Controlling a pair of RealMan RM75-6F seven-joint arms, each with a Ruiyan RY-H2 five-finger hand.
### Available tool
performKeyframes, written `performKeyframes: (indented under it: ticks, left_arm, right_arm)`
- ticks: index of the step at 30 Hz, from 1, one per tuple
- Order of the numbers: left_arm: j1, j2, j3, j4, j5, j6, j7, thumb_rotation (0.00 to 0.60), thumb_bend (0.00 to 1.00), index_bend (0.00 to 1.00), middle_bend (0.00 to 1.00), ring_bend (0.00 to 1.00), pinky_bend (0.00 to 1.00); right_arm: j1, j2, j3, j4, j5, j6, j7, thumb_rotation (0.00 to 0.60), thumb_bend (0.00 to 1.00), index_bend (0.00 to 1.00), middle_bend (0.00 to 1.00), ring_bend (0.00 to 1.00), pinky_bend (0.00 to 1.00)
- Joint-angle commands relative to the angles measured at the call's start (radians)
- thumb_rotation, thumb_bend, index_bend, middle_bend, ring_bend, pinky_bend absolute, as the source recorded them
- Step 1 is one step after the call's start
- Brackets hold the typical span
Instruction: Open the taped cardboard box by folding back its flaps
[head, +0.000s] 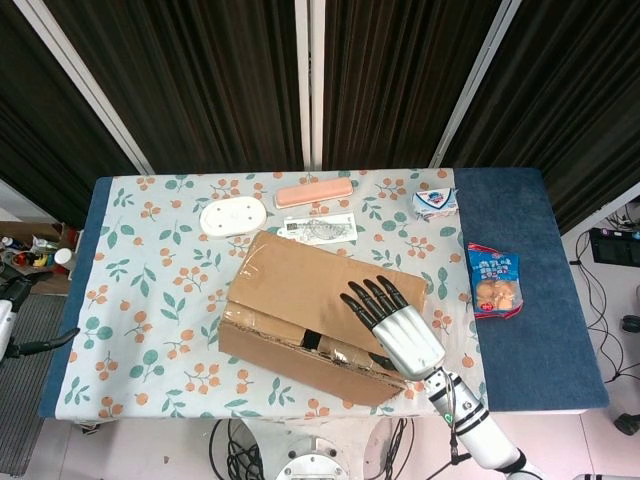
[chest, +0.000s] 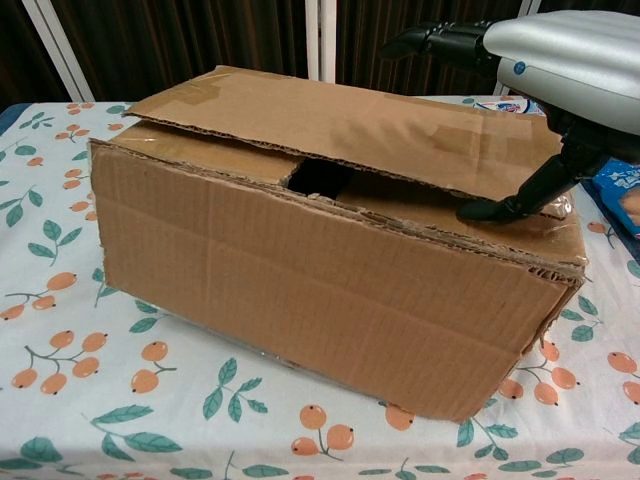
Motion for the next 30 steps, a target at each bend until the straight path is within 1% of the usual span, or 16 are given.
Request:
performKeyframes:
  ticks: [1,8,11,14,18,21,23,27,30]
  left_arm:
    - [0.000,-0.001,-0.001,0.000,0.000,-0.001,0.000,0.321,0.00,0.17,0.19,0.15,0.20]
    - [0.000,-0.006,-0.001,0.001,0.002,-0.004,0.001,0.318,0.00,0.17,0.19,0.15,0.20]
    - [0.000,-0.007,-0.002,0.002,0.000,-0.006,0.000,0.322,0.00,0.17,0.19,0.15,0.20]
    - [-0.001,-0.010,-0.001,0.005,-0.001,-0.011,0.000,0.321,0.00,0.17,0.19,0.15,0.20]
    - [-0.005,-0.010,-0.001,0.006,-0.002,-0.020,0.000,0.319,0.00,0.17,0.19,0.15,0.20]
    - [-0.007,-0.012,-0.004,0.006,-0.005,-0.023,0.001,0.320,0.00,0.17,0.19,0.15,0.20]
    - [-0.008,-0.012,-0.005,0.006,-0.006,-0.024,0.003,0.322,0.00,0.17,0.19,0.15,0.20]
    - [-0.011,-0.010,-0.009,0.003,-0.011,-0.028,0.010,0.321,0.00,0.17,0.19,0.15,0.20]
    - [-0.014,-0.005,-0.011,-0.002,-0.014,-0.032,0.019,0.319,0.00,0.17,0.19,0.15,0.20]
  right_arm:
    - [0.004,0.003,0.008,0.000,-0.007,0.011,0.006,0.600,0.15,0.00,0.00,0.00,0.00]
    - [0.015,0.033,0.050,-0.010,-0.044,0.057,0.014,0.600,0.20,0.00,0.00,0.00,0.00]
    - [0.021,0.052,0.083,-0.007,-0.039,0.082,-0.013,0.600,0.21,0.00,0.00,0.00,0.00]
    - [0.034,0.068,0.132,0.004,-0.017,0.107,-0.043,0.600,0.24,0.00,0.00,0.00,0.00]
    - [0.071,0.100,0.216,0.035,0.074,0.101,-0.057,0.600,0.24,0.00,0.00,0.00,0.00]
    - [0.104,0.116,0.269,0.081,0.138,0.086,-0.039,0.600,0.24,0.00,0.00,0.00,0.00]
    - [0.121,0.127,0.289,0.112,0.171,0.075,-0.035,0.600,0.24,0.00,0.00,0.00,0.00]
    - [0.155,0.136,0.326,0.215,0.243,0.062,-0.014,0.600,0.24,0.00,0.00,0.00,0.00]
    - [0.171,0.145,0.336,0.288,0.290,0.035,0.030,0.600,0.24,0.00,0.00,0.00,0.00]
